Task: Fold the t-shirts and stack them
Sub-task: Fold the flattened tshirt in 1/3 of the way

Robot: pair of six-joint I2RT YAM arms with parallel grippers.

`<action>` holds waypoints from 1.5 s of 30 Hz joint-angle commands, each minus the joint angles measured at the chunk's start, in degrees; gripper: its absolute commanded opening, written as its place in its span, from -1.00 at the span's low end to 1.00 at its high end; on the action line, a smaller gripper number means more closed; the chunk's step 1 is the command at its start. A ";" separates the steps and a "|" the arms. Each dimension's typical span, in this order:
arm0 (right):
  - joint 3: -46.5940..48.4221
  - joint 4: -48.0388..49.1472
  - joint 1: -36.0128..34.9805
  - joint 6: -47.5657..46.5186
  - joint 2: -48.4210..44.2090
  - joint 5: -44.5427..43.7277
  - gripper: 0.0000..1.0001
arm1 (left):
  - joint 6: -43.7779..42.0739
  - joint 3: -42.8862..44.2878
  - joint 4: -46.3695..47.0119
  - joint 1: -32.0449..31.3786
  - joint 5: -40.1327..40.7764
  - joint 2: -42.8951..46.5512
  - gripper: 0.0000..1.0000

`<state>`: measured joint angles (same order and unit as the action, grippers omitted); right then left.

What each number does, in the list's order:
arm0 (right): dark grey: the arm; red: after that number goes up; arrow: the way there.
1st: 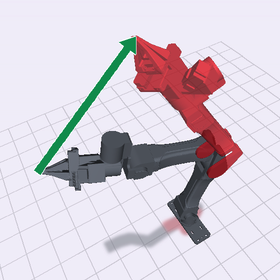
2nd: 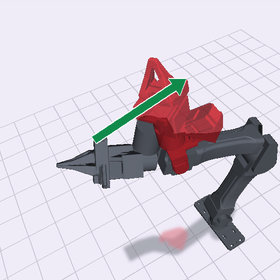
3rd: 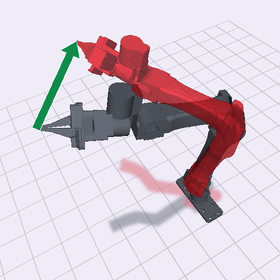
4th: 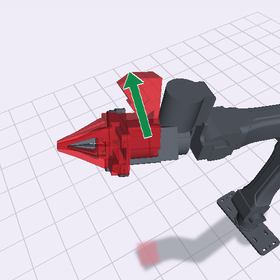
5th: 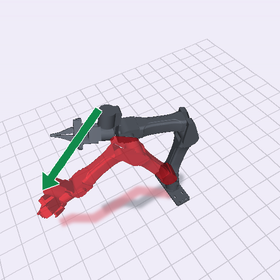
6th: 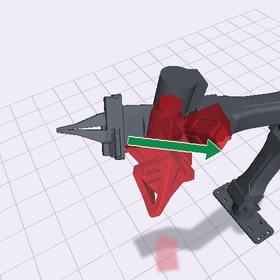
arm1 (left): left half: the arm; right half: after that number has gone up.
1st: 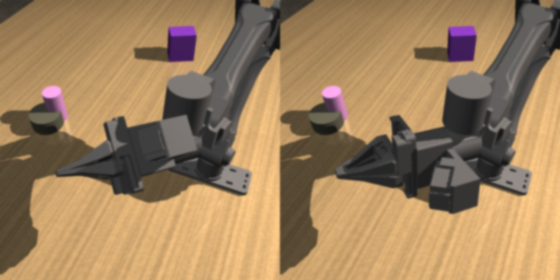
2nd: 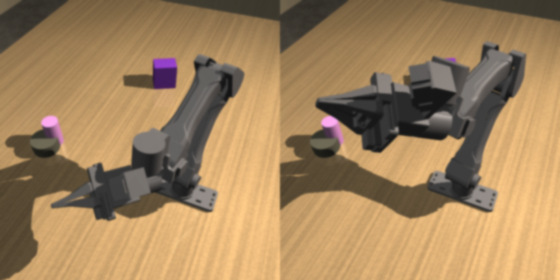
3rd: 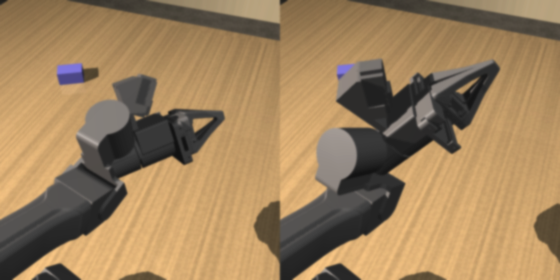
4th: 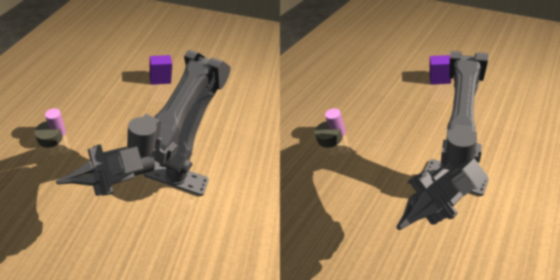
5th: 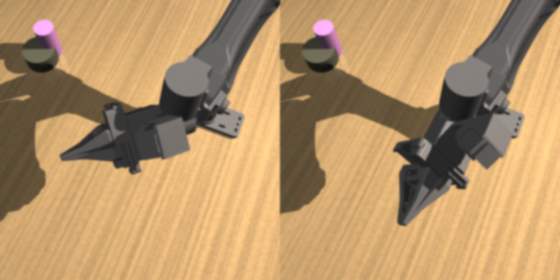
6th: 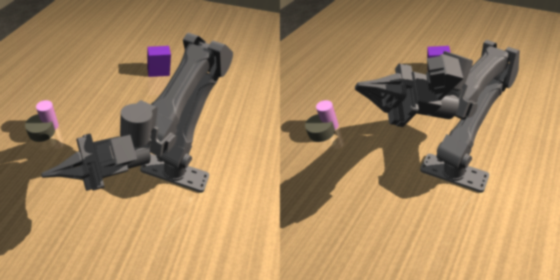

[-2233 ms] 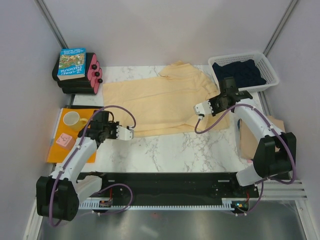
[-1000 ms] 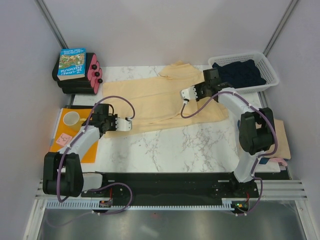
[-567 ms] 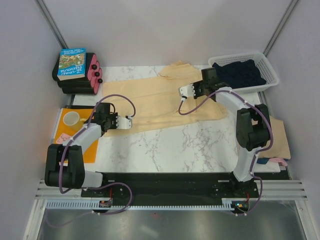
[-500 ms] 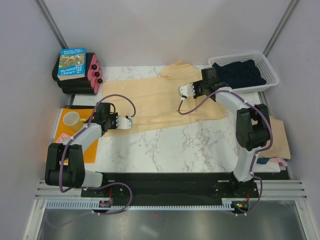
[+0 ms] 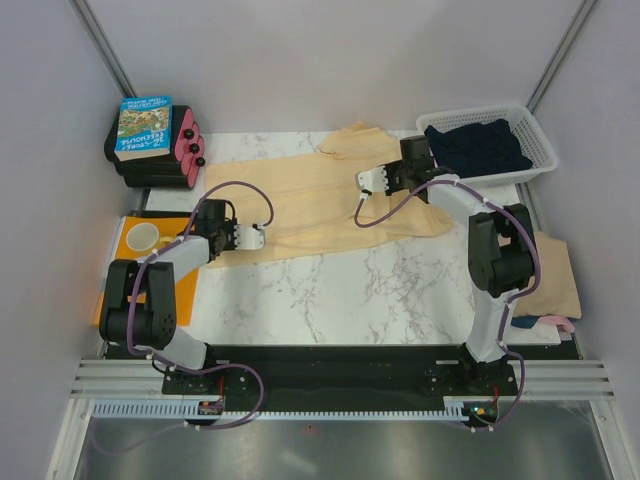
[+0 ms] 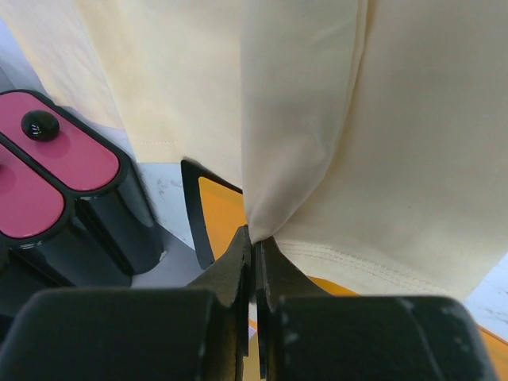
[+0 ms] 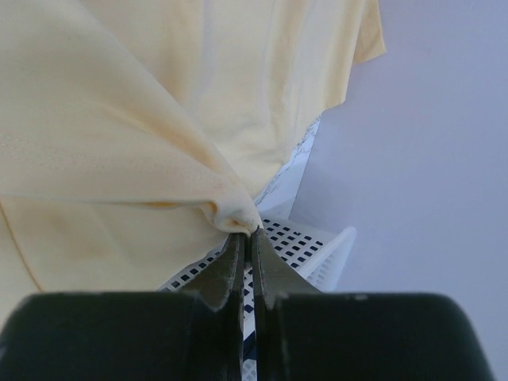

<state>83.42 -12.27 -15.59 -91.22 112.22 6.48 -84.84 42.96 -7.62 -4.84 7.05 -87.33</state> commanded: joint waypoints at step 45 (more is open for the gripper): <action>12.12 -39.57 -0.49 12.47 3.26 14.26 -0.93 | 2.84 1.86 13.77 -0.43 10.00 -4.16 0.80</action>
<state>95.88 -43.44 -15.03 -79.88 113.89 16.97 -83.33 44.58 3.64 -4.86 16.47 -92.31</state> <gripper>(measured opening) 0.223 0.895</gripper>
